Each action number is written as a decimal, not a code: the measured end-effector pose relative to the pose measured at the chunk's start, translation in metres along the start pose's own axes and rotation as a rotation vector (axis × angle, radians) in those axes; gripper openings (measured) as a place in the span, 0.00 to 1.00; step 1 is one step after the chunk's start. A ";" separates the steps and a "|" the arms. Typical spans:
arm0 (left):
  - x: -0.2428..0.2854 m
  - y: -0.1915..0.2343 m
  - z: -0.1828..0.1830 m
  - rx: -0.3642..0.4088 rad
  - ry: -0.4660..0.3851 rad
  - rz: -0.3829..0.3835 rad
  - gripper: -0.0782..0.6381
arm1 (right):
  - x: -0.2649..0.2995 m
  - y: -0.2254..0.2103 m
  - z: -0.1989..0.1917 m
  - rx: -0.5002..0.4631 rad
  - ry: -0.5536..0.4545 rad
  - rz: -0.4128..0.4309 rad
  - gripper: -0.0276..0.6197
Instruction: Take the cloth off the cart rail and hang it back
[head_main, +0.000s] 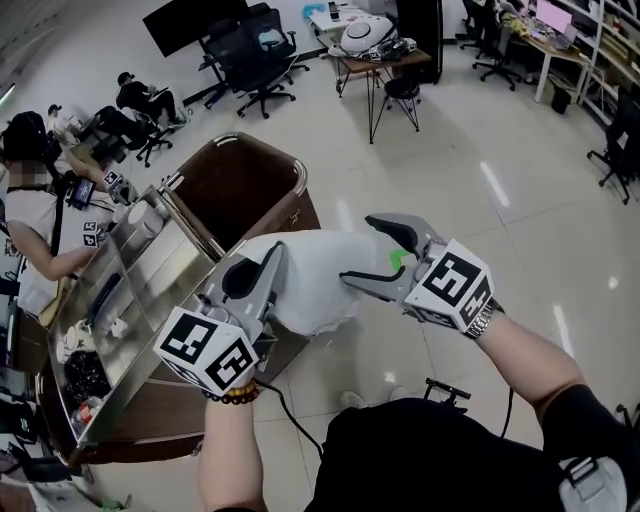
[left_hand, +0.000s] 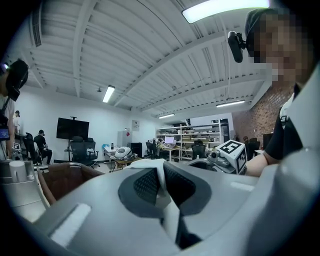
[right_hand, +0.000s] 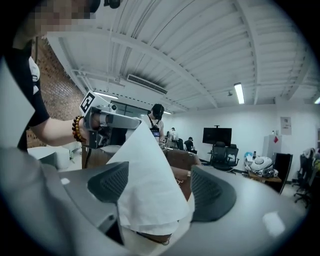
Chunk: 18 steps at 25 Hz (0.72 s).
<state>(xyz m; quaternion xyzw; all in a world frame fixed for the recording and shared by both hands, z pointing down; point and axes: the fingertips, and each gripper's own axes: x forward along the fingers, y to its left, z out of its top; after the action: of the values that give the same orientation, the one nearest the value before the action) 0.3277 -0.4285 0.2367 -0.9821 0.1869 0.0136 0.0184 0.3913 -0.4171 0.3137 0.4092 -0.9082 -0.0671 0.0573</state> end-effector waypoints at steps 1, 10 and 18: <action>0.002 0.004 0.002 0.000 0.003 -0.003 0.12 | 0.004 -0.003 0.002 0.006 -0.010 -0.002 0.62; 0.020 0.060 0.030 -0.089 0.054 -0.019 0.12 | 0.026 -0.019 0.043 -0.001 -0.096 -0.060 0.62; 0.045 0.149 0.020 -0.173 0.125 0.050 0.13 | 0.055 -0.031 0.068 -0.007 -0.133 -0.104 0.62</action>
<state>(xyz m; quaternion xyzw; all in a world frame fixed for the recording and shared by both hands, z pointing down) 0.3144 -0.5822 0.2107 -0.9740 0.2104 -0.0311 -0.0784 0.3667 -0.4733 0.2441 0.4501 -0.8873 -0.1001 -0.0052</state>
